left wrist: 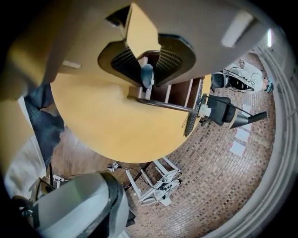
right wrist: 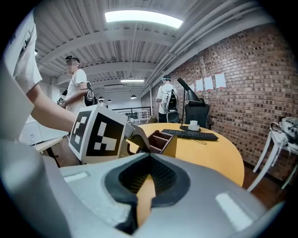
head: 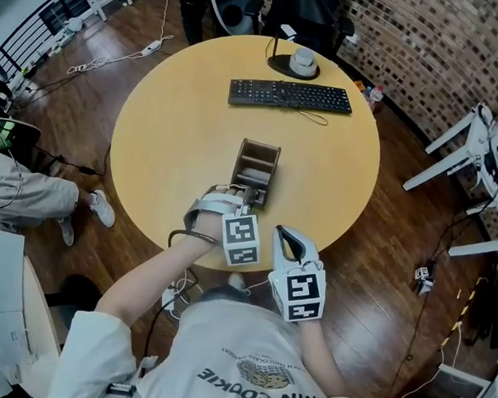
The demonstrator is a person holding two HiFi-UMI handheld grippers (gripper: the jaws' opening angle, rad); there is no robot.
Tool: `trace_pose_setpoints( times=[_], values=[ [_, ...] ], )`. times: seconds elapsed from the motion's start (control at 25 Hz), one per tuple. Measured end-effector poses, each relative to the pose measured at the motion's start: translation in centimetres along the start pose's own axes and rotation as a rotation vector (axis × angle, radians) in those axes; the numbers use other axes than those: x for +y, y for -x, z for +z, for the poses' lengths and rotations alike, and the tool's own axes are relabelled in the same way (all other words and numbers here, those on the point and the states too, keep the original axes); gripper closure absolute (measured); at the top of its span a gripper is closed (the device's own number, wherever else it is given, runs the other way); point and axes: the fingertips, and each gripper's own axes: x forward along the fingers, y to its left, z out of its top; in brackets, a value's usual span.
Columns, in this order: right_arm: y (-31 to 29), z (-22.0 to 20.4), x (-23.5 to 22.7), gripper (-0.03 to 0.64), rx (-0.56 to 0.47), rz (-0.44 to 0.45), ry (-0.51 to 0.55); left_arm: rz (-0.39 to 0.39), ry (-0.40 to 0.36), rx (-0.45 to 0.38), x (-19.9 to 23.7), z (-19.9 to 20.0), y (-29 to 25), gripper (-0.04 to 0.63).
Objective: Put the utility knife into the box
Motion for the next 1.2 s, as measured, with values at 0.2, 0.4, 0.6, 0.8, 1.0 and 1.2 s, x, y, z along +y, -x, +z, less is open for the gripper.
trace_pose_setpoints(
  times=[0.2, 0.4, 0.6, 0.8, 1.0, 1.2],
  values=[
    [1.6, 0.0, 0.2, 0.621, -0.007, 0.031, 0.017, 0.037, 0.051, 0.010, 0.0, 0.2, 1.6, 0.486],
    [3.0, 0.2, 0.7, 0.621, -0.020, 0.063, 0.037, 0.076, 0.101, 0.022, -0.4, 0.3, 3.4, 0.486],
    [4.6, 0.2, 0.7, 0.620, -0.035, 0.098, 0.050, 0.094, 0.215, -0.009, -1.2, 1.5, 5.4, 0.486],
    [6.2, -0.1, 1.0, 0.620, -0.050, 0.140, 0.065, 0.126, 0.360, -0.080, -2.1, 3.7, 8.2, 0.493],
    [7.7, -0.4, 1.6, 0.621, -0.066, 0.198, 0.073, 0.187, 0.478, -0.119, -3.3, 5.4, 11.3, 0.532],
    [9.9, -0.5, 2.1, 0.620, -0.086, 0.247, 0.100, 0.231, 0.597, -0.146, -4.8, 6.8, 14.0, 0.561]
  ],
)
